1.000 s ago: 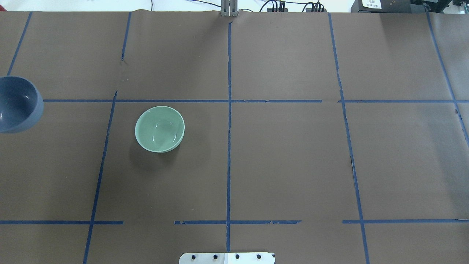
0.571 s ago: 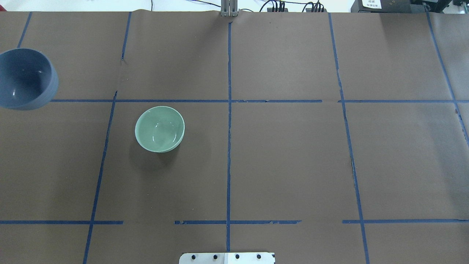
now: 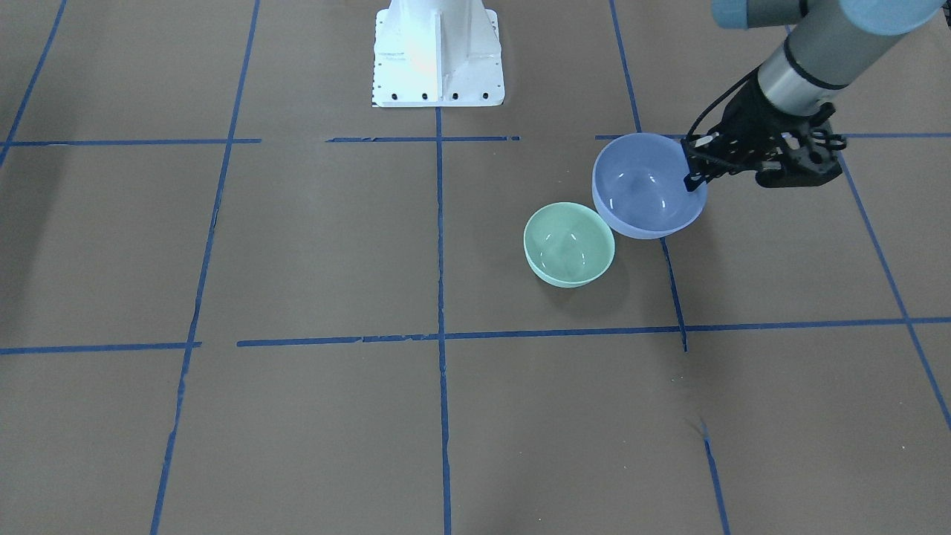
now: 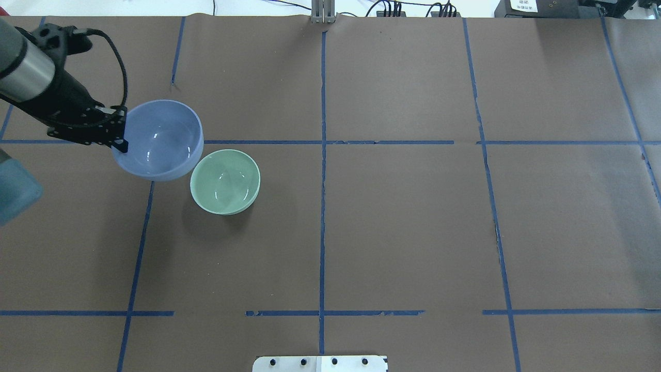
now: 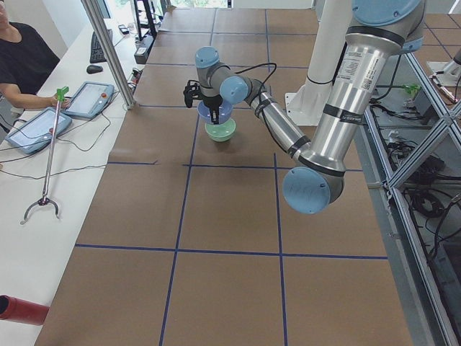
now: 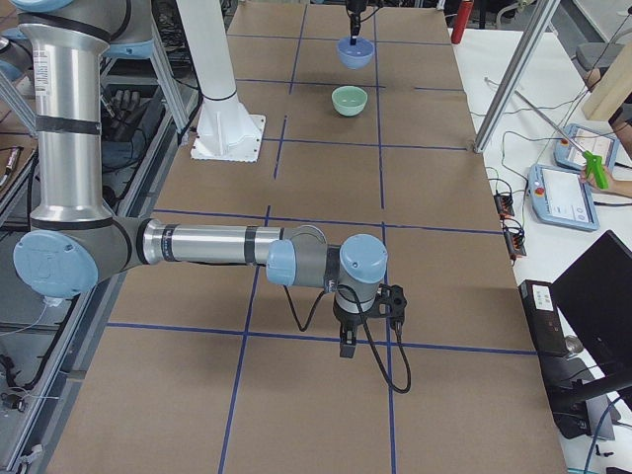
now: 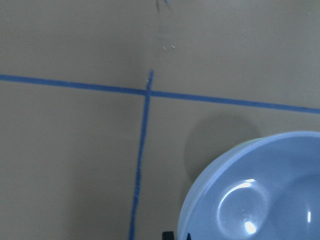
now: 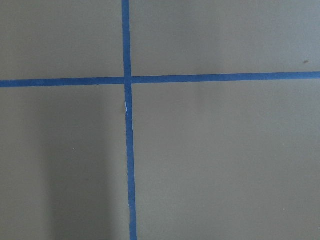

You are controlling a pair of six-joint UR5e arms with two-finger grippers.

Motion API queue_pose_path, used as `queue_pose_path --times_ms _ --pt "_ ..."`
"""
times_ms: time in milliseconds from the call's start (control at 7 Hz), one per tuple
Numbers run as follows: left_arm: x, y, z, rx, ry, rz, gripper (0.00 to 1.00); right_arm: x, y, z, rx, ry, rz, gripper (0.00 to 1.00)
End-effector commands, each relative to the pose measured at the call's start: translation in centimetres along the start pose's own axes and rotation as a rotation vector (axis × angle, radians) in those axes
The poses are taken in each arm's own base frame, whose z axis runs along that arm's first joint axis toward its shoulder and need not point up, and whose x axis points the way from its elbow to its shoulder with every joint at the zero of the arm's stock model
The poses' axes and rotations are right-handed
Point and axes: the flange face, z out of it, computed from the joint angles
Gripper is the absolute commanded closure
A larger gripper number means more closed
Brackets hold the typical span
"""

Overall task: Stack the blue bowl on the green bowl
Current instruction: 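Lift the blue bowl with the left gripper and carry it toward the green bowl, then lower the blue bowl into the green bowl and open the left gripper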

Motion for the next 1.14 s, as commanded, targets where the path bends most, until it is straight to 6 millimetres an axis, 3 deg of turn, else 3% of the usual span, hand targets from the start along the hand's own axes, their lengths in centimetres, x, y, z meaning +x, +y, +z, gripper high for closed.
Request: queue_pose_path --times_ms 0,143,1000 --pt "2.1 0.0 6.2 -0.004 0.063 -0.034 1.00 0.0 0.0 0.0 0.000 0.000 0.000 0.00" --pt "3.0 0.8 7.7 0.009 0.049 -0.026 1.00 0.0 0.0 0.0 -0.001 0.000 -0.001 0.00" --pt "3.1 0.8 9.3 0.005 0.040 -0.009 1.00 0.0 0.0 0.0 0.000 0.000 0.000 0.00"
